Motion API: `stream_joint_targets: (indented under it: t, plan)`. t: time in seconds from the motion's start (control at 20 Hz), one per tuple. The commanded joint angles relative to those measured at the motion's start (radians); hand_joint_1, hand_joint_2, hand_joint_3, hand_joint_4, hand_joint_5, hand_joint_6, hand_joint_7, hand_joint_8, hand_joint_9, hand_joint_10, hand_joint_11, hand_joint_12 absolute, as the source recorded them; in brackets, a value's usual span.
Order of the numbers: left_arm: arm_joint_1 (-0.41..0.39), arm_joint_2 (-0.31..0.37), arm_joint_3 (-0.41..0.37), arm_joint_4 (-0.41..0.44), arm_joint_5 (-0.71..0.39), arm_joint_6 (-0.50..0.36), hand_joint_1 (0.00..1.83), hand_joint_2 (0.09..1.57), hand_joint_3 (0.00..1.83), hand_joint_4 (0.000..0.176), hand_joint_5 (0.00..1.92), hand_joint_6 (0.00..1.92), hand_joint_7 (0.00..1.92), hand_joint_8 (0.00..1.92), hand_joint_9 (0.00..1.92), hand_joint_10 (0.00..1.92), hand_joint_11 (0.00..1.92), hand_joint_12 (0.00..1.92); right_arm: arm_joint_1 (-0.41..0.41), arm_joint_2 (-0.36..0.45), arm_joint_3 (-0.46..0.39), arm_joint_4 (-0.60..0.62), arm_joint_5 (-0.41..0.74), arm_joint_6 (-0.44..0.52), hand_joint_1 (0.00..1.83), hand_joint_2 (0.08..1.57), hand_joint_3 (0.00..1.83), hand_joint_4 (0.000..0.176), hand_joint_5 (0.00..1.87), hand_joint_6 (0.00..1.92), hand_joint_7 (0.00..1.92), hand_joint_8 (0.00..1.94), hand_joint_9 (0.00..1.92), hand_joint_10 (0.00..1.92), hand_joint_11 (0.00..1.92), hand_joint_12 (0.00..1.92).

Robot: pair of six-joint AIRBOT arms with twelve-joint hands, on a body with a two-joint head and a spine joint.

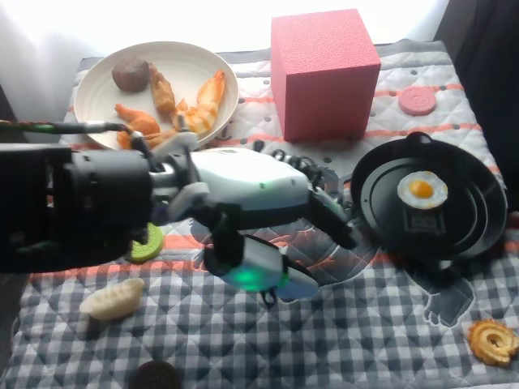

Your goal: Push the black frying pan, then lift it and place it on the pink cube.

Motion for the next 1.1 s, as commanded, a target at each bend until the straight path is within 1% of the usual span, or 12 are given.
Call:
stream_joint_targets:
  t: [0.0, 0.2, 0.4, 0.45, 0.55, 0.6, 0.65, 0.7, 0.8, 0.85, 0.9, 1.05]
  plan:
    - [-0.014, 0.014, -0.012, -0.019, -0.081, -0.005, 0.66, 1.26, 0.0, 0.009, 0.59, 0.03, 0.64, 0.03, 0.58, 0.2, 0.0, 1.43, -0.002, 0.007, 0.002, 0.007, 0.115, 0.003, 0.62, 1.19, 0.0, 0.0, 0.0, 0.0, 0.0, 0.0, 0.0, 0.0, 0.0, 0.33]
    - [-0.045, 0.085, -0.034, -0.068, -0.121, -0.006, 0.73, 1.25, 0.0, 0.0, 0.64, 0.03, 0.64, 0.02, 0.31, 0.78, 0.0, 1.5, 0.004, 0.011, 0.014, 0.008, 0.062, -0.028, 0.72, 1.15, 0.0, 0.0, 0.0, 0.0, 0.0, 0.0, 0.0, 0.0, 0.0, 0.41]
    - [-0.105, 0.142, -0.037, -0.085, -0.109, -0.006, 0.75, 1.26, 0.0, 0.0, 0.59, 0.01, 0.55, 0.01, 0.31, 0.66, 0.0, 1.49, 0.024, 0.011, 0.04, 0.017, -0.014, -0.063, 0.79, 1.12, 0.0, 0.0, 0.0, 0.0, 0.0, 0.0, 0.0, 0.0, 0.0, 0.03]
    - [-0.116, 0.162, -0.036, -0.109, -0.108, -0.006, 0.68, 1.29, 0.01, 0.034, 0.53, 0.0, 0.51, 0.0, 0.23, 0.76, 0.0, 1.55, 0.045, 0.009, 0.052, 0.029, -0.049, -0.091, 0.79, 1.12, 0.0, 0.0, 0.0, 0.0, 0.0, 0.0, 0.0, 0.0, 0.0, 0.01]
    - [-0.122, 0.187, -0.032, -0.141, -0.117, -0.007, 0.74, 1.29, 0.0, 0.045, 0.5, 0.0, 0.5, 0.0, 0.21, 0.69, 0.0, 1.48, 0.089, -0.005, 0.075, 0.036, -0.114, -0.131, 0.85, 1.12, 0.0, 0.0, 0.0, 0.0, 0.0, 0.0, 0.0, 0.0, 0.0, 0.0]
    - [-0.123, 0.195, -0.033, -0.146, -0.119, -0.007, 0.73, 1.3, 0.0, 0.025, 0.5, 0.0, 0.5, 0.0, 0.22, 0.67, 0.0, 1.45, 0.103, -0.013, 0.086, 0.036, -0.133, -0.134, 0.85, 1.12, 0.0, 0.0, 0.0, 0.0, 0.0, 0.0, 0.0, 0.0, 0.0, 0.0]
    - [-0.125, 0.209, -0.036, -0.15, -0.121, -0.007, 0.67, 1.31, 0.01, 0.035, 0.48, 0.0, 0.46, 0.0, 0.18, 0.63, 0.0, 1.37, 0.13, -0.028, 0.105, 0.036, -0.167, -0.144, 0.83, 1.12, 0.0, 0.0, 0.0, 0.0, 0.0, 0.0, 0.0, 0.0, 0.0, 0.0]
    - [-0.128, 0.22, -0.042, -0.15, -0.121, -0.007, 0.62, 1.33, 0.01, 0.036, 0.46, 0.0, 0.44, 0.0, 0.17, 0.56, 0.0, 1.33, 0.148, -0.04, 0.118, 0.036, -0.193, -0.155, 0.82, 1.12, 0.0, 0.016, 0.0, 0.0, 0.0, 0.0, 0.0, 0.0, 0.0, 0.0]
    - [-0.132, 0.241, -0.053, -0.15, -0.124, -0.007, 0.52, 1.37, 0.01, 0.02, 0.47, 0.01, 0.46, 0.01, 0.23, 0.52, 0.0, 1.4, 0.186, -0.064, 0.142, 0.037, -0.236, -0.175, 0.84, 1.12, 0.0, 0.028, 0.0, 0.0, 0.0, 0.0, 0.0, 0.0, 0.01, 0.0]
    - [-0.135, 0.252, -0.058, -0.15, -0.124, -0.007, 0.61, 1.34, 0.0, 0.034, 0.49, 0.01, 0.5, 0.02, 0.29, 0.53, 0.0, 1.42, 0.213, -0.08, 0.157, 0.037, -0.27, -0.194, 0.83, 1.12, 0.0, 0.021, 0.0, 0.0, 0.0, 0.0, 0.02, 0.01, 0.06, 0.03]
    - [-0.136, 0.268, -0.065, -0.15, -0.124, -0.007, 0.71, 1.29, 0.0, 0.052, 0.51, 0.02, 0.54, 0.03, 0.34, 0.55, 0.0, 1.49, 0.245, -0.102, 0.18, 0.038, -0.305, -0.205, 0.83, 1.11, 0.0, 0.017, 0.0, 0.0, 0.0, 0.0, 0.04, 0.01, 0.01, 0.32]
    - [-0.137, 0.293, -0.076, -0.152, -0.125, -0.008, 0.81, 1.22, 0.0, 0.03, 0.55, 0.07, 0.56, 0.04, 0.33, 0.66, 0.03, 1.62, 0.303, -0.161, 0.241, 0.038, -0.381, -0.205, 0.84, 1.11, 0.0, 0.018, 0.01, 0.0, 0.0, 0.0, 0.01, 0.0, 0.0, 0.29]
